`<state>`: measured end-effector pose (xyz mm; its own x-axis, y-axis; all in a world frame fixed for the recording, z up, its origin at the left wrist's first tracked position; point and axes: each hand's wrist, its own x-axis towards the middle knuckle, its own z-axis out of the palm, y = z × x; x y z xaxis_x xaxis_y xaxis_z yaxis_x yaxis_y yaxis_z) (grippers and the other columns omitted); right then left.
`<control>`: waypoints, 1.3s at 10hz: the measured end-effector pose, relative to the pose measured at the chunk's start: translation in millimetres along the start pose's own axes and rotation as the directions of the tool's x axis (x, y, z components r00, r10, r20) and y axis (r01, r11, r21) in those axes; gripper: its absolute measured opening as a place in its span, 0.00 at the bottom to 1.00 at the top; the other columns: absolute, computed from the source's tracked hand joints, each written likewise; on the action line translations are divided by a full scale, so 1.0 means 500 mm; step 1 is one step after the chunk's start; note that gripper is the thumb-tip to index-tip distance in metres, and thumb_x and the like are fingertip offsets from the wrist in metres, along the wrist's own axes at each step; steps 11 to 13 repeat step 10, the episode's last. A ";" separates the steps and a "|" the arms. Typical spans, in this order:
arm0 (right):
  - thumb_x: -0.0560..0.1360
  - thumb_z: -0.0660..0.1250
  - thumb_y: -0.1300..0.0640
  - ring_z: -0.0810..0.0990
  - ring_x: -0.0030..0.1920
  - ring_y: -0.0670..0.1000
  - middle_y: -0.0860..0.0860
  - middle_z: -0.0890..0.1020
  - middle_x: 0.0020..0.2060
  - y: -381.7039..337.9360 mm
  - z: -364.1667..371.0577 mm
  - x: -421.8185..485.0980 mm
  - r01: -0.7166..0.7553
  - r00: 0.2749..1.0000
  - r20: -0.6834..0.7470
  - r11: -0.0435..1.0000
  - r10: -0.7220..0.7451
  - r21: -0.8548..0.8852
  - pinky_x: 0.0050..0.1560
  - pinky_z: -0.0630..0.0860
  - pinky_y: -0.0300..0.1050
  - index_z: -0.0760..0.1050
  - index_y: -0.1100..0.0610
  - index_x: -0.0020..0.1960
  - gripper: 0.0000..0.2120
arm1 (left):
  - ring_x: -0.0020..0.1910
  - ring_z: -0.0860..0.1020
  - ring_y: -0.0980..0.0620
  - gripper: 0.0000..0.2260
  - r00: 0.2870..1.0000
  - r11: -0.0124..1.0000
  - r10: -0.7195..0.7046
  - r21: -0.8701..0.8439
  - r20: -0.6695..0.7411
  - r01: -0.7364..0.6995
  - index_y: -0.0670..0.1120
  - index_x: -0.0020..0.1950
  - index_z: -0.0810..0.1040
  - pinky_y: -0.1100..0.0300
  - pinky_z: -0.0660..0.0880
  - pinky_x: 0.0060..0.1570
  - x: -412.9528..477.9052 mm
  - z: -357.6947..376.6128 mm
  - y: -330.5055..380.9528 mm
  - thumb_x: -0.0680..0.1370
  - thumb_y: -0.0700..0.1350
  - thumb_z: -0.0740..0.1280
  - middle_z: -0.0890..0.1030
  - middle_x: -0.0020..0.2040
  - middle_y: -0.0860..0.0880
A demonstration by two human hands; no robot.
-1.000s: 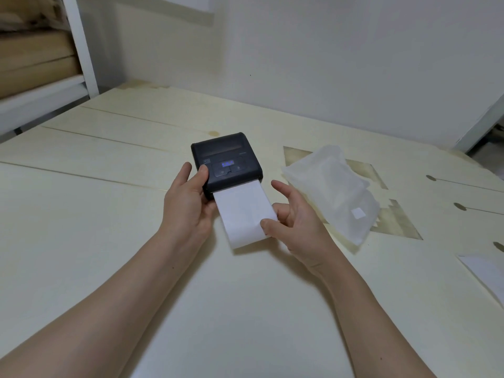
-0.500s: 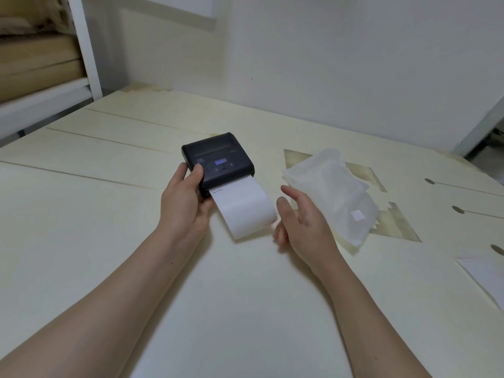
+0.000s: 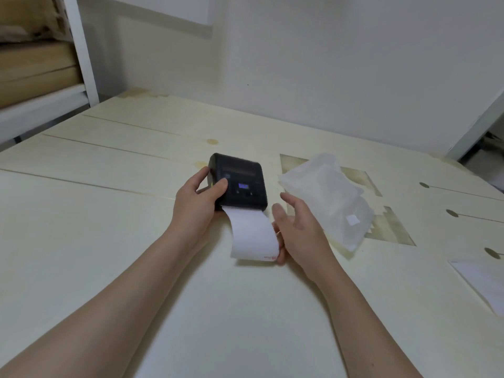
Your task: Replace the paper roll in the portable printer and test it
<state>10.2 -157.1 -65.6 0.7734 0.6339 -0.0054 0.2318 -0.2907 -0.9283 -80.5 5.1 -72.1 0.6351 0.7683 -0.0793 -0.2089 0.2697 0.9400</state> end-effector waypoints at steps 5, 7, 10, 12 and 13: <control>0.77 0.67 0.59 0.74 0.22 0.45 0.53 0.76 0.27 0.005 0.005 -0.018 0.096 0.994 0.062 0.982 -0.087 -0.162 0.27 0.73 0.34 0.71 0.48 0.66 0.19 | 0.59 0.78 0.46 0.16 0.952 0.708 0.306 0.669 0.000 -0.227 0.57 0.66 0.77 0.55 0.73 0.53 0.027 -0.029 -0.030 0.80 0.53 0.60 0.84 0.55 0.54; 0.77 0.66 0.57 0.77 0.27 0.42 0.45 0.72 0.22 0.011 0.004 -0.028 0.129 0.991 0.004 0.975 -0.131 -0.179 0.34 0.74 0.33 0.74 0.46 0.61 0.13 | 0.71 0.67 0.42 0.21 0.920 0.665 0.383 0.715 -0.081 -0.214 0.49 0.74 0.70 0.54 0.64 0.66 0.000 -0.018 -0.022 0.80 0.50 0.62 0.76 0.69 0.49; 0.78 0.65 0.57 0.82 0.36 0.49 0.43 0.78 0.24 0.007 -0.104 -0.062 0.205 0.929 -0.287 0.971 -0.232 -0.121 0.43 0.78 0.46 0.79 0.47 0.53 0.08 | 0.65 0.72 0.43 0.20 0.790 0.353 0.552 0.784 0.267 -0.511 0.49 0.67 0.77 0.55 0.64 0.63 -0.075 0.137 -0.019 0.75 0.48 0.63 0.80 0.63 0.49; 0.78 0.65 0.57 0.82 0.36 0.49 0.43 0.78 0.24 0.007 -0.104 -0.062 0.205 0.929 -0.287 0.971 -0.232 -0.121 0.43 0.78 0.46 0.79 0.47 0.53 0.08 | 0.65 0.72 0.43 0.20 0.790 0.353 0.552 0.784 0.267 -0.511 0.49 0.67 0.77 0.55 0.64 0.63 -0.075 0.137 -0.019 0.75 0.48 0.63 0.80 0.63 0.49; 0.78 0.65 0.57 0.82 0.36 0.49 0.43 0.78 0.24 0.007 -0.104 -0.062 0.205 0.929 -0.287 0.971 -0.232 -0.121 0.43 0.78 0.46 0.79 0.47 0.53 0.08 | 0.65 0.72 0.43 0.20 0.790 0.353 0.552 0.784 0.267 -0.511 0.49 0.67 0.77 0.55 0.64 0.63 -0.075 0.137 -0.019 0.75 0.48 0.63 0.80 0.63 0.49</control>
